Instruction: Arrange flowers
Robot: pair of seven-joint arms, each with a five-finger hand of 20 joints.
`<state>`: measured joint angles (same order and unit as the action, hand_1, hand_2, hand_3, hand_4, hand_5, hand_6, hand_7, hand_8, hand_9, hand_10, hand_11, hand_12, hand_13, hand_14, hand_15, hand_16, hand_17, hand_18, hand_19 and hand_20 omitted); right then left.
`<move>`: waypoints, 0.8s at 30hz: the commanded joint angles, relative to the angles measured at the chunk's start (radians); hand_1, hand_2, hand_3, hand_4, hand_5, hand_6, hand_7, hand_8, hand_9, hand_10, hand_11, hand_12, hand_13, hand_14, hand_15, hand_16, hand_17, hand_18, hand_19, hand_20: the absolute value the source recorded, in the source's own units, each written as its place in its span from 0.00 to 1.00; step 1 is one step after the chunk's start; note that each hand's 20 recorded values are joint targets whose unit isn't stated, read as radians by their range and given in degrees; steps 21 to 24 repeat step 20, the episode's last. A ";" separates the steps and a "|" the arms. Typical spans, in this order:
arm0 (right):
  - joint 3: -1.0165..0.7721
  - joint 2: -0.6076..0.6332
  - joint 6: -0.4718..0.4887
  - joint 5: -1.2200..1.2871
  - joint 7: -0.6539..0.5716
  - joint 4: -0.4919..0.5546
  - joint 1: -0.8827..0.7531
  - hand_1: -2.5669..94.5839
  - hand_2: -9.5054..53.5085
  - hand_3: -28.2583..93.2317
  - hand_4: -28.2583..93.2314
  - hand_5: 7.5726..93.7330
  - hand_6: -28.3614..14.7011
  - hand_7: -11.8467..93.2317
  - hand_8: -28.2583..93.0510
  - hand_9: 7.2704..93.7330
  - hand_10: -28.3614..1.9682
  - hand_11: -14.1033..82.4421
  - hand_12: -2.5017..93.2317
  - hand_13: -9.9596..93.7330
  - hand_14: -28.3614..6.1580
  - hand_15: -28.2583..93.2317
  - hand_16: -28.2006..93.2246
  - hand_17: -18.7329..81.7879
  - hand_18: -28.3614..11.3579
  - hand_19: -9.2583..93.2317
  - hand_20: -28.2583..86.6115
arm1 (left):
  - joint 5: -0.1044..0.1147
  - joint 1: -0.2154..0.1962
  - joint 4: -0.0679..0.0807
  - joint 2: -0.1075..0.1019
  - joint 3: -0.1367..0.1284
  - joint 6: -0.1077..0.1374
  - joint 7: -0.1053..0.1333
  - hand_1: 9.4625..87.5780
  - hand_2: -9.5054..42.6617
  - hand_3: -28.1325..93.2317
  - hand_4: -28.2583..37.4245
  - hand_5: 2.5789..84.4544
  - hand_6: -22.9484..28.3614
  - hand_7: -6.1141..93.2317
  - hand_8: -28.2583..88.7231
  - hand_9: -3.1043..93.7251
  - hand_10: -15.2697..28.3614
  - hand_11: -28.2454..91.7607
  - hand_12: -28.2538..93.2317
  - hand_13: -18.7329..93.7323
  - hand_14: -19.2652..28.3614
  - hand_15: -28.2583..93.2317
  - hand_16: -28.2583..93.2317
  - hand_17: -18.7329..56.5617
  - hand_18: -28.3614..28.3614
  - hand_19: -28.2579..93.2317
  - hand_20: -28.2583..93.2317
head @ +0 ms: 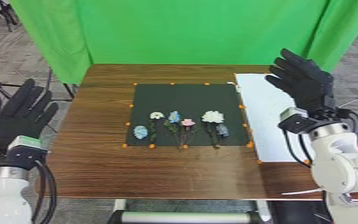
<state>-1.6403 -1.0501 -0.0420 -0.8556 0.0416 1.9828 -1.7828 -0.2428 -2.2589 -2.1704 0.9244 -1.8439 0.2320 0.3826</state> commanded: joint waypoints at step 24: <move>0.019 -0.007 0.005 0.080 0.088 0.056 -0.056 0.16 0.17 0.92 0.02 0.34 0.52 0.23 0.14 0.36 0.56 0.21 0.14 0.40 0.51 0.33 0.34 0.34 0.26 0.37 0.42 | 0.052 0.000 -0.003 -0.047 -0.005 0.047 0.052 0.16 0.38 0.80 0.00 0.44 0.57 0.16 0.17 0.33 0.65 0.39 0.29 0.33 0.66 0.46 0.17 0.18 0.71 0.45 0.31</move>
